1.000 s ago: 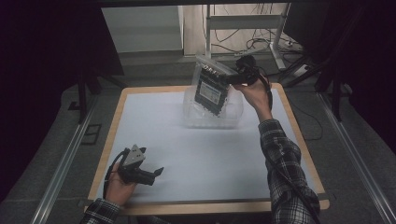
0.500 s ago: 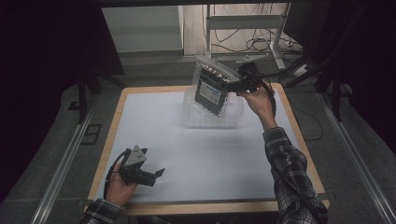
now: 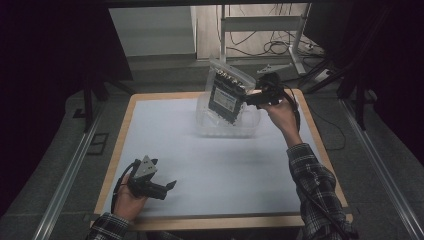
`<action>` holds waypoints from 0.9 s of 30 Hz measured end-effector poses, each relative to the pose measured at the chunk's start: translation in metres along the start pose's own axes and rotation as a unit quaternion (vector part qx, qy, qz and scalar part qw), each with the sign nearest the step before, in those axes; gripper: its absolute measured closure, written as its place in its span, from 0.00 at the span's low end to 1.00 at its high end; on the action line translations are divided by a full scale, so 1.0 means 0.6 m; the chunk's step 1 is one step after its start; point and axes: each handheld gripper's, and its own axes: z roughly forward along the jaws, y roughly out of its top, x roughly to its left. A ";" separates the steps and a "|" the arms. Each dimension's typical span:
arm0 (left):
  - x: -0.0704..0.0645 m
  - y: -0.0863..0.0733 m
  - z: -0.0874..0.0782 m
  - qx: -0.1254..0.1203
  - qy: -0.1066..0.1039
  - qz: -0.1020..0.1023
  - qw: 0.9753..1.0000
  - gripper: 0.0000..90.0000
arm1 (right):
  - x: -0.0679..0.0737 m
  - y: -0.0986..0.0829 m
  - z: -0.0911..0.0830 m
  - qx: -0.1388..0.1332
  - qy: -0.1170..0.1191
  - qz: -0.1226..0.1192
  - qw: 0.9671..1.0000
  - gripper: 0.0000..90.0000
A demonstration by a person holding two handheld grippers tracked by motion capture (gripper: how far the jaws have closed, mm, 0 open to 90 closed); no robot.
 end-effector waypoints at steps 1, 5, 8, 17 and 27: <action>0.000 0.000 0.000 0.000 0.000 0.000 1.000 0.00 | 0.000 -0.002 -0.001 0.001 -0.001 0.001 1.000 0.16; 0.000 0.000 0.000 -0.001 0.000 0.000 1.000 0.00 | 0.002 -0.011 -0.006 0.006 0.000 0.000 1.000 0.14; 0.000 0.000 0.000 -0.001 0.001 0.000 1.000 0.00 | 0.005 -0.018 -0.010 0.007 0.004 -0.001 1.000 0.13; -0.001 0.000 0.000 0.000 0.001 0.001 1.000 0.00 | 0.016 -0.042 -0.024 0.013 0.006 -0.007 1.000 0.09; -0.002 0.000 0.001 0.001 0.001 0.001 1.000 0.00 | 0.032 -0.082 -0.044 0.028 0.001 -0.013 1.000 0.06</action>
